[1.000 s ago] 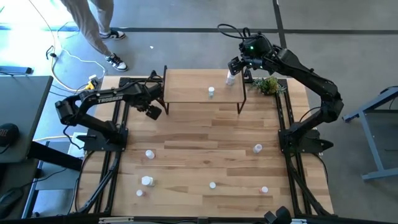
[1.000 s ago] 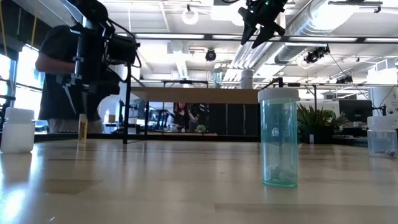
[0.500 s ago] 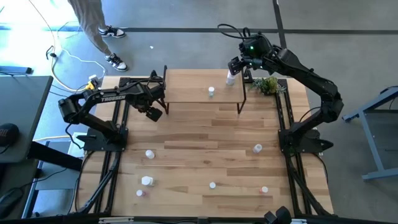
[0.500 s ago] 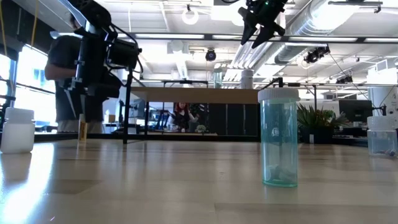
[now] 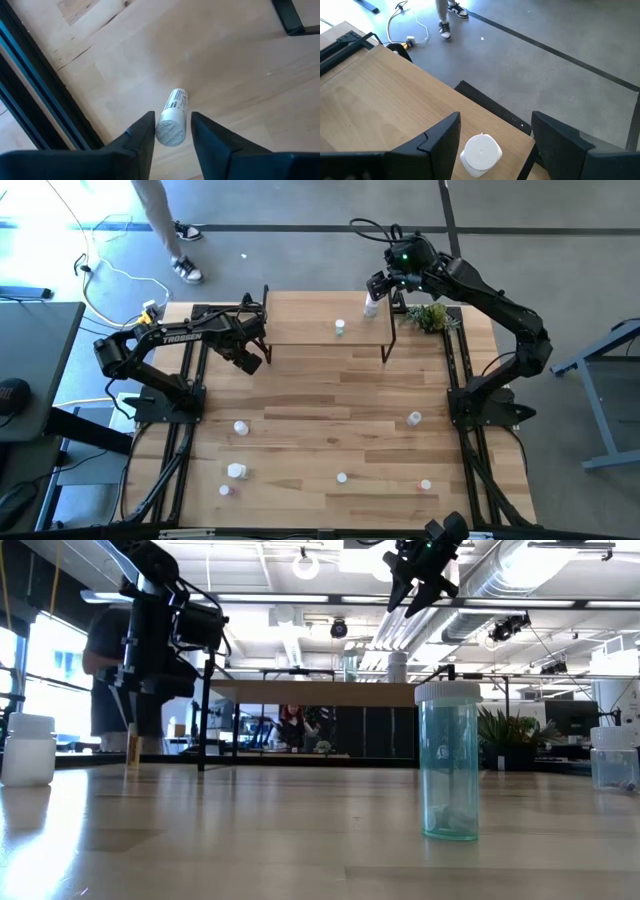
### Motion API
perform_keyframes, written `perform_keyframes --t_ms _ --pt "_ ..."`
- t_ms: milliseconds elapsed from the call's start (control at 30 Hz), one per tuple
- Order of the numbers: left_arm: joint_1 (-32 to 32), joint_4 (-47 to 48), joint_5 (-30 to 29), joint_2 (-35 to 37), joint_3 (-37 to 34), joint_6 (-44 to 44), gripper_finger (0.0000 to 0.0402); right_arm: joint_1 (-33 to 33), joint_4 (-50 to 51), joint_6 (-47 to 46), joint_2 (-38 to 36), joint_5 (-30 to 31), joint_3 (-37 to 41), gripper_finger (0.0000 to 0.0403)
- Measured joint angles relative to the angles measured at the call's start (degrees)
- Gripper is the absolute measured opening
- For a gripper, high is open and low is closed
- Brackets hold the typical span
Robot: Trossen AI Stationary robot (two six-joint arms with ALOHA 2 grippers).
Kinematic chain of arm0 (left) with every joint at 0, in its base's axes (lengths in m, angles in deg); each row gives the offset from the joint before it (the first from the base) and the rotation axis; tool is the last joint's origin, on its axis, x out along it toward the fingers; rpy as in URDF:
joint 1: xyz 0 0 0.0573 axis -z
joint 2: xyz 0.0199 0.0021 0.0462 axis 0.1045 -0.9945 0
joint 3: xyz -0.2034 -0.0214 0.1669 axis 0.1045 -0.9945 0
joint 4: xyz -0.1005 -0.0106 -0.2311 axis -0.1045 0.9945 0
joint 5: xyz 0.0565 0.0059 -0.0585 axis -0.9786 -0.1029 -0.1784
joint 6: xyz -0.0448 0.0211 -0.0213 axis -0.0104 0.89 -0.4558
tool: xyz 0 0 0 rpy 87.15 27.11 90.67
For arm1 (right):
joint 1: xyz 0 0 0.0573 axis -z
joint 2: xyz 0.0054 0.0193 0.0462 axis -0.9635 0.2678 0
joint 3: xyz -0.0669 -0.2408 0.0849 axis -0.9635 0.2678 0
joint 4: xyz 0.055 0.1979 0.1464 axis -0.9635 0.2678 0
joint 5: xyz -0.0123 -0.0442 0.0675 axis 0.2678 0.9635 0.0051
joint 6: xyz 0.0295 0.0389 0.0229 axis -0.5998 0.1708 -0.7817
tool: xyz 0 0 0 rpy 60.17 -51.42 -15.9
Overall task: Pick and place medicine bottles onto shelf by color
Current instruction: Put the yellow pill bottle on the shelf
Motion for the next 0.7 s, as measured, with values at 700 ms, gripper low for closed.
perform_keyframes --t_ms 700 --pt "0.04 1.58 5.40 2.20 0.02 1.52 0.0073 0.00 0.01 -0.04 0.02 0.02 0.00 0.0236"
